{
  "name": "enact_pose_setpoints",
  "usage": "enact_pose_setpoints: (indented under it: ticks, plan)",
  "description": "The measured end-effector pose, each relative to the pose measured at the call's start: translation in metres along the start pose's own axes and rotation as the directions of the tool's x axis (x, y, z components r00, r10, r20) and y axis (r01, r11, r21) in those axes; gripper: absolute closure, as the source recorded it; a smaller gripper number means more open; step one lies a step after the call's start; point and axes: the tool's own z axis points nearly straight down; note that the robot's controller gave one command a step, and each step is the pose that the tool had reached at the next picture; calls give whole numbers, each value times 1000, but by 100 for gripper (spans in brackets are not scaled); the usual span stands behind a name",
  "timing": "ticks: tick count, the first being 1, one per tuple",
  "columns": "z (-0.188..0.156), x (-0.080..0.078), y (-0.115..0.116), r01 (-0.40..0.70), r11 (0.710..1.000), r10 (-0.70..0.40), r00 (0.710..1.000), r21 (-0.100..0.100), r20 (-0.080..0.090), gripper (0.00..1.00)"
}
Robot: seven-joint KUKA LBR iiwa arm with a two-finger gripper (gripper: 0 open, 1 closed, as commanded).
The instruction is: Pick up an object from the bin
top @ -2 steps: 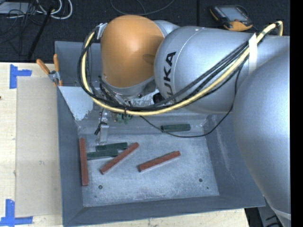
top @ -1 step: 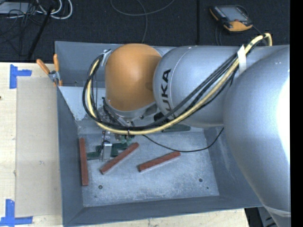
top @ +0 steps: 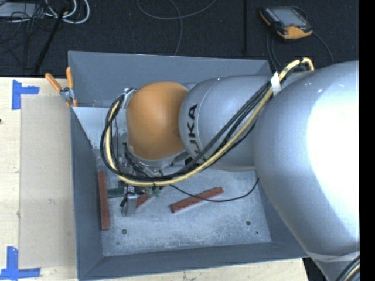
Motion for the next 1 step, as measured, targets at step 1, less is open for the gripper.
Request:
enact_pose_setpoints:
  ticks: [1]
  plan:
    - [32,-29,-20,22,1000,-22,1000,0,-3,0]
